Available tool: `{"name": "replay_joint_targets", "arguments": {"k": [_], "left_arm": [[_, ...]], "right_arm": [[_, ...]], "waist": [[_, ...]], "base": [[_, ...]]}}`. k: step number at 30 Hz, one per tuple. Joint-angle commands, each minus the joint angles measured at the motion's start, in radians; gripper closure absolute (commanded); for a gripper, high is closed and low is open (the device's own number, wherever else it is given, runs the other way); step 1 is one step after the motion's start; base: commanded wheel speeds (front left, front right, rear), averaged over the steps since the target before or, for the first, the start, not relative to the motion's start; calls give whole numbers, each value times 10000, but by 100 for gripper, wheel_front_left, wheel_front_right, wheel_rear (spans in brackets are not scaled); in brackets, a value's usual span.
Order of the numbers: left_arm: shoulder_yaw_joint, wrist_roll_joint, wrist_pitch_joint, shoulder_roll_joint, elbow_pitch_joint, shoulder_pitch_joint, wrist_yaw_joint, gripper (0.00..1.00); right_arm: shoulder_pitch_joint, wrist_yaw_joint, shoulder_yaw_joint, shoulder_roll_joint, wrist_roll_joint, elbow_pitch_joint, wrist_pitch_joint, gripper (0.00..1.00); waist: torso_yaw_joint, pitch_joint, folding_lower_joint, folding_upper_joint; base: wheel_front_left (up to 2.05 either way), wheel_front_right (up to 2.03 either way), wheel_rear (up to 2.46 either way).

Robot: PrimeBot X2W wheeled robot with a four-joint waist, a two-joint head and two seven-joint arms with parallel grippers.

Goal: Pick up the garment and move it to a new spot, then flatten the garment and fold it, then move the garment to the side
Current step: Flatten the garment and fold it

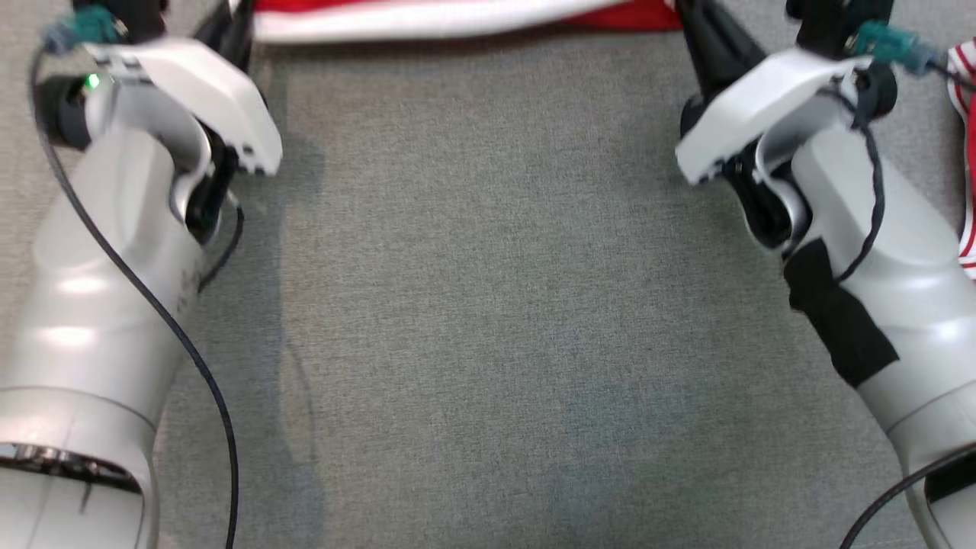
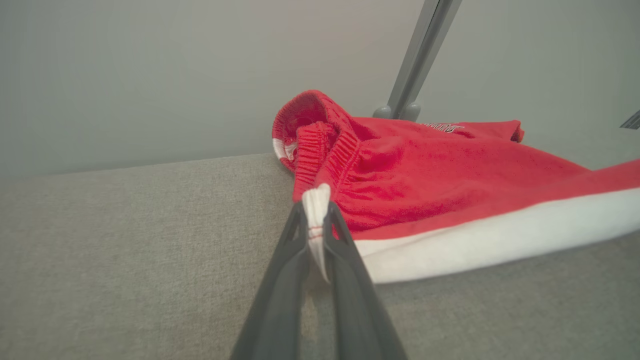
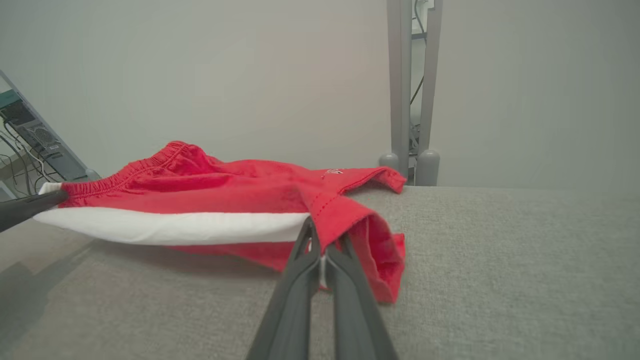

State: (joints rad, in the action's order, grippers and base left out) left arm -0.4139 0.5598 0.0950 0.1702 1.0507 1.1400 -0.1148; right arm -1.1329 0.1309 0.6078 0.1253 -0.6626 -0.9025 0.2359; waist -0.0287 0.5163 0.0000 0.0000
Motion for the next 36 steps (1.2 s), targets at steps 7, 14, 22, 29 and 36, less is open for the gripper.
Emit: {"name": "replay_joint_targets", "arguments": {"k": [7,14,22,29,36], "left_arm": [[-1020,-623,166,173,652,-859,-139,100],[-1780,-811,406,176,1029,-1685,-142,100],[-2830,-257,530,138,752,-3348,-150,100],[-3281,498,399,85,276,-4602,-149,100],[-3598,1847,-106,411,-1090,-6120,-150,100]], "right_arm": [[848,-6,933,488,-830,-406,-92,100],[1630,-8,1885,938,-1613,-501,-393,100],[3079,-8,3427,1829,-2912,92,-1374,100],[4146,-17,4064,2729,-4214,917,-2510,100],[5099,-17,4502,3743,-5382,2063,-3445,100]], "waist": [[178,-817,0,0],[132,-1662,0,0],[-1,-3068,0,0],[30,-4063,0,0],[147,-4750,0,0]], "base": [[0,0,0],[0,0,0],[0,0,0],[0,0,0],[0,0,0]]}}
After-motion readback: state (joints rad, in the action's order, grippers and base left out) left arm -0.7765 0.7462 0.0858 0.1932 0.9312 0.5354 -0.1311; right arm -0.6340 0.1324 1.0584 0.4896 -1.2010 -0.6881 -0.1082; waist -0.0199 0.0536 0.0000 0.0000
